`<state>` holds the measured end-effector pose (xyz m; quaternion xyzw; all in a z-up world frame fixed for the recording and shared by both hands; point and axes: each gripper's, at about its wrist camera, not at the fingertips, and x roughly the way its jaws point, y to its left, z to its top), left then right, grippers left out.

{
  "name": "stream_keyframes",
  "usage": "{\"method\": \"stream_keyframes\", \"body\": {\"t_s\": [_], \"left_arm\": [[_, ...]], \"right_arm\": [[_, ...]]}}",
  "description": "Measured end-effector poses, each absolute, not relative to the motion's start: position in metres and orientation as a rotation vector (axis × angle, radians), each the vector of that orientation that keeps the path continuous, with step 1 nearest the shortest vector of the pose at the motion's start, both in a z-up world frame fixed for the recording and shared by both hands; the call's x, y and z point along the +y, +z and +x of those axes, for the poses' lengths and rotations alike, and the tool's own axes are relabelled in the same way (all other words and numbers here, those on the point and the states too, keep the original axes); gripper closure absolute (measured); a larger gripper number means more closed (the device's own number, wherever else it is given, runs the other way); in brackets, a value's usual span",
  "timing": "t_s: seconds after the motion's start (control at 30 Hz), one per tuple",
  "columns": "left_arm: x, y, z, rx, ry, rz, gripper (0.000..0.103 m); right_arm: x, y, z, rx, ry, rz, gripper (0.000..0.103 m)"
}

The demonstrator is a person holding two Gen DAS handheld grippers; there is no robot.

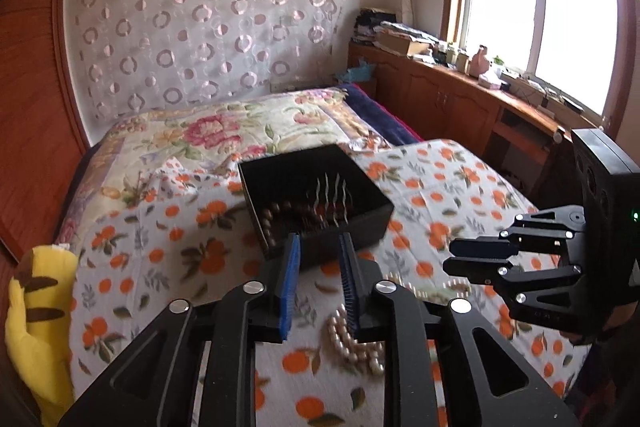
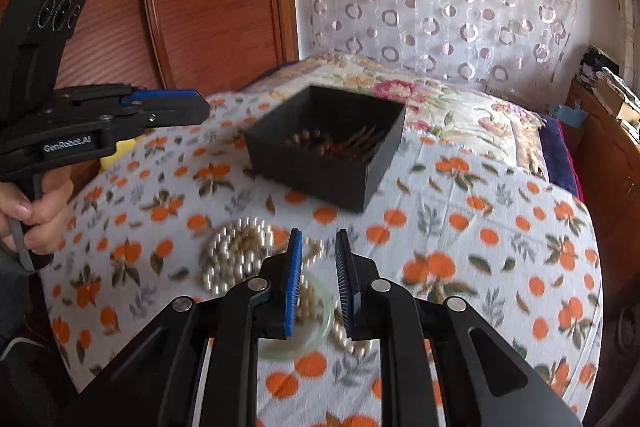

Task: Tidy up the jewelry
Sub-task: 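Move both tools back to the pearl necklaces and jade bangle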

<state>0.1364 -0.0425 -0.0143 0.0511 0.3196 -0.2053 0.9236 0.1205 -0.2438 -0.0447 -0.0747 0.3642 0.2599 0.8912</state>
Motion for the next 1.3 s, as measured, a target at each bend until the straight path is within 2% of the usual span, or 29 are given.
{"method": "stream_keyframes", "body": {"t_s": [0.53, 0.77, 0.93, 1.3], "left_arm": [[-0.060, -0.074, 0.123, 0.816, -0.448, 0.192, 0.082], [-0.059, -0.085, 0.127, 0.859, -0.426, 0.215, 0.082], [-0.057, -0.087, 0.132, 0.868, -0.415, 0.217, 0.077], [-0.059, -0.094, 0.149, 0.878, -0.375, 0.223, 0.075]], "right_arm": [[-0.247, -0.079, 0.105, 0.865, 0.493, -0.197, 0.084], [-0.243, -0.086, 0.103, 0.857, 0.470, -0.234, 0.084], [-0.242, -0.087, 0.101, 0.843, 0.451, -0.261, 0.084], [-0.244, -0.086, 0.102, 0.846, 0.442, -0.242, 0.084]]}}
